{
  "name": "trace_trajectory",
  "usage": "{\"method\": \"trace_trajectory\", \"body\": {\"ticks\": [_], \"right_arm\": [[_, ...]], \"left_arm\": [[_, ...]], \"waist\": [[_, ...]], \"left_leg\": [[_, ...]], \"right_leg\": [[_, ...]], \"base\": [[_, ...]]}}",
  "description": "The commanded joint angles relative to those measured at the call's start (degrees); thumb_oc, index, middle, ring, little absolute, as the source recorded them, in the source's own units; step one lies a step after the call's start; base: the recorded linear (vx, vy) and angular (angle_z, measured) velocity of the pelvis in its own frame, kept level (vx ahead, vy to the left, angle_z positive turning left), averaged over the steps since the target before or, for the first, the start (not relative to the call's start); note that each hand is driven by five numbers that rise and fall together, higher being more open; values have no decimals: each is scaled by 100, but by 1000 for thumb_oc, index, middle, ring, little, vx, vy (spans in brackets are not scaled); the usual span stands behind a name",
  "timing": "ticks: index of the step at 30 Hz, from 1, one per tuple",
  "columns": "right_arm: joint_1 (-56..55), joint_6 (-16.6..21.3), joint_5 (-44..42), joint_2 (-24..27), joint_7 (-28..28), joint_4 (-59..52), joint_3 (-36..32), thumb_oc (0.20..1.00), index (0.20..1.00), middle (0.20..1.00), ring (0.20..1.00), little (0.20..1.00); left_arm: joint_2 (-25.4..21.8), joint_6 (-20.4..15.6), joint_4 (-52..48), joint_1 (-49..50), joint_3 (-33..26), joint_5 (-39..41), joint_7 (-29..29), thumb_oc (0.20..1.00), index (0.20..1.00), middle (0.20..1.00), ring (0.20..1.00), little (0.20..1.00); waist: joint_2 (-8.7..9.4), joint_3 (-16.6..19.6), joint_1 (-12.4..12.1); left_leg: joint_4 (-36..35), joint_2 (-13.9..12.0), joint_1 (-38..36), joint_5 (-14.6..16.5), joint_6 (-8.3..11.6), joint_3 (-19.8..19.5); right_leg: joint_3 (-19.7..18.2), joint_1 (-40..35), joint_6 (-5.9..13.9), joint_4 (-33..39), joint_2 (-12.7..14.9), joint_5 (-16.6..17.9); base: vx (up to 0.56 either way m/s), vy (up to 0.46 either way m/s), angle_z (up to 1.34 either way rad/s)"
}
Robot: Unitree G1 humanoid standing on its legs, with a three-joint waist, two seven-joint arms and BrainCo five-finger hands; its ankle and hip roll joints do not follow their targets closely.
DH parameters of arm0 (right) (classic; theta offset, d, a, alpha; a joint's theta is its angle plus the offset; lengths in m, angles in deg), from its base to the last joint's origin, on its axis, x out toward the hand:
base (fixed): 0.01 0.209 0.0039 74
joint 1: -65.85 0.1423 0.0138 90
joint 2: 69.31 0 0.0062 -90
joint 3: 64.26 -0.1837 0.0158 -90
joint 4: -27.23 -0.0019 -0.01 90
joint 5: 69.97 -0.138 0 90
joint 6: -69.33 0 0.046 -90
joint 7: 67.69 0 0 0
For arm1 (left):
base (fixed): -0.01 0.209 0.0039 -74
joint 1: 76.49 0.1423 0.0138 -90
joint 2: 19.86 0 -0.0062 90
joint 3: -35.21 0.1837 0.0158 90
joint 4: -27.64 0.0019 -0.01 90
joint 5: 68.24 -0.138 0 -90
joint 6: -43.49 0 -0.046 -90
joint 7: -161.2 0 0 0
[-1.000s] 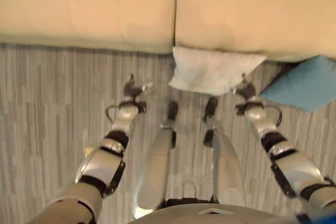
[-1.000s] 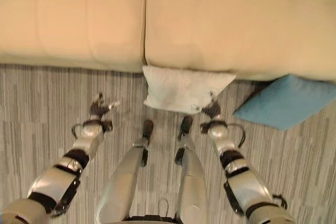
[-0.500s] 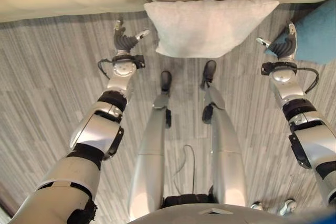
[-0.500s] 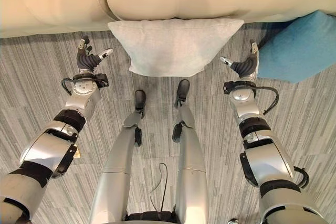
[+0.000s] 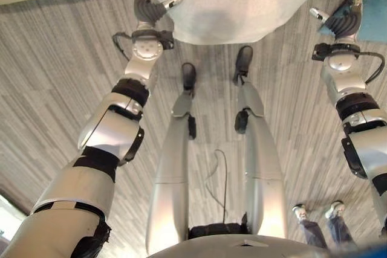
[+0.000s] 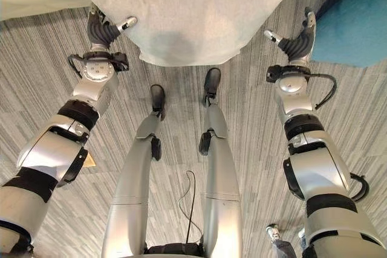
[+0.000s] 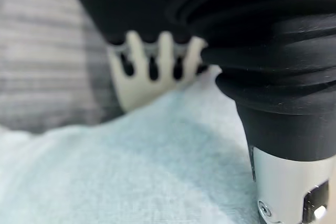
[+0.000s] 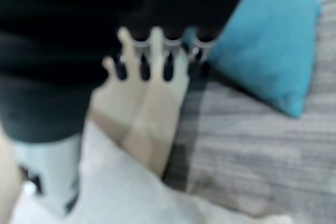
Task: Pick up all the scattered cushions and arrange them neatly on the sofa.
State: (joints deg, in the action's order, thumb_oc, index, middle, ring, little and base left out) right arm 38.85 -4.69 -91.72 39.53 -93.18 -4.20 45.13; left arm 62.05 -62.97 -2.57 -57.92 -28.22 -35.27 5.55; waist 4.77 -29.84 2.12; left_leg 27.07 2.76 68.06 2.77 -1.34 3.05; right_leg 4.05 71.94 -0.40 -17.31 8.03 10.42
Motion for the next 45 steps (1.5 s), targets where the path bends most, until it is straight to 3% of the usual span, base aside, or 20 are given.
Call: {"method": "trace_trajectory", "body": {"ticks": [1,12,15,16,17,19,28,31,33,34,35,40,41,45], "right_arm": [[-68,203,-212,349,44,75,345,1000,1000,1000,1000,1000],[1257,267,-654,95,461,404,1162,1000,1000,1000,1000,1000],[1899,269,-905,-284,514,590,1369,1000,1000,1000,1000,1000],[1961,282,-933,-372,522,554,1408,426,426,426,426,426],[1999,310,-995,-470,543,479,1420,200,200,200,200,200],[2036,384,-980,-636,520,160,1440,200,200,200,200,200],[1595,648,-802,-1053,379,-1174,1083,200,200,200,200,200],[1045,723,-384,-1131,315,-1974,772,200,200,200,200,200],[383,711,72,-1095,269,-2741,475,200,200,200,200,200],[192,694,187,-1119,279,-2901,403,200,200,200,200,200],[-58,717,250,-1158,337,-3100,318,200,200,200,200,200],[-2282,736,684,-1280,792,-4442,-187,200,200,200,200,200],[-2304,731,687,-1283,792,-4456,-188,200,200,200,200,200],[-3609,663,904,-1429,1177,-5147,-159,200,200,200,200,200]], "left_arm": [[-92,-193,-38,137,-320,72,140,1000,1000,1000,1000,1000],[325,-388,-156,-720,68,321,75,1000,1000,1000,1000,1000],[579,-504,-207,-973,94,616,13,1000,1000,1000,1000,1000],[616,-527,-240,-987,74,655,11,1000,1000,1000,1000,1000],[650,-562,-325,-982,43,693,5,755,755,755,755,755],[695,-632,-516,-909,-6,698,18,200,200,200,200,200],[709,-832,-1417,-315,-256,604,100,200,200,200,200,200],[732,-926,-2096,190,-404,357,181,200,200,200,200,200],[822,-945,-2874,860,-585,41,289,200,200,200,200,200],[852,-917,-3025,1082,-615,-66,282,200,200,200,200,200],[844,-908,-3222,1296,-698,-173,270,200,200,200,200,200],[646,-789,-4662,3302,-866,-890,-41,200,200,200,200,200],[646,-782,-4678,3325,-863,-894,-38,200,200,200,200,200],[619,-819,-5416,4789,-980,-895,-443,200,200,200,200,200]], "waist": [[-355,219,18],[-463,255,-98],[-563,268,-199],[-565,276,-210],[-572,282,-218],[-548,309,-225],[-472,456,-201],[-434,528,-172],[-414,516,-155],[-419,533,-170],[-404,508,-167],[-373,580,-334],[-380,564,-332],[-389,798,-509]], "left_leg": [[-67,-71,-15,-93,275,-681],[178,41,782,-205,253,-583],[157,57,909,-274,258,-561],[143,53,909,-284,259,-554],[137,55,911,-294,260,-552],[141,57,906,-305,268,-561],[11,32,659,-323,302,-578],[-66,35,373,-293,309,-582],[-244,18,44,-472,313,-562],[-281,4,-179,-305,343,-608],[-369,4,-267,-482,332,-577],[-1116,33,-2034,-598,416,-729],[-1134,31,-2077,-603,417,-739],[-1615,11,-3548,-630,446,-882]], "right_leg": [[-192,-93,840,-1026,306,-776],[-302,738,838,-1312,332,-731],[-317,876,841,-1336,337,-720],[-310,882,837,-1341,338,-725],[-309,890,833,-1349,331,-725],[-305,892,821,-1348,301,-734],[-220,669,787,-1287,231,-747],[-146,381,771,-1239,203,-766],[-34,-4,729,-1076,222,-616],[-37,-225,773,-1084,205,-795],[19,-353,724,-964,247,-619],[305,-2185,715,-297,309,-678],[318,-2234,714,-274,306,-673],[603,-3799,732,111,304,-788]], "base": [[0,0,0],[4,9,1],[7,10,0],[0,0,0],[0,0,0],[0,0,0],[0,0,0],[0,0,0],[-36,-3,5],[-73,-7,6],[5,-22,4],[4,-24,4],[60,0,6],[154,-10,16]]}}
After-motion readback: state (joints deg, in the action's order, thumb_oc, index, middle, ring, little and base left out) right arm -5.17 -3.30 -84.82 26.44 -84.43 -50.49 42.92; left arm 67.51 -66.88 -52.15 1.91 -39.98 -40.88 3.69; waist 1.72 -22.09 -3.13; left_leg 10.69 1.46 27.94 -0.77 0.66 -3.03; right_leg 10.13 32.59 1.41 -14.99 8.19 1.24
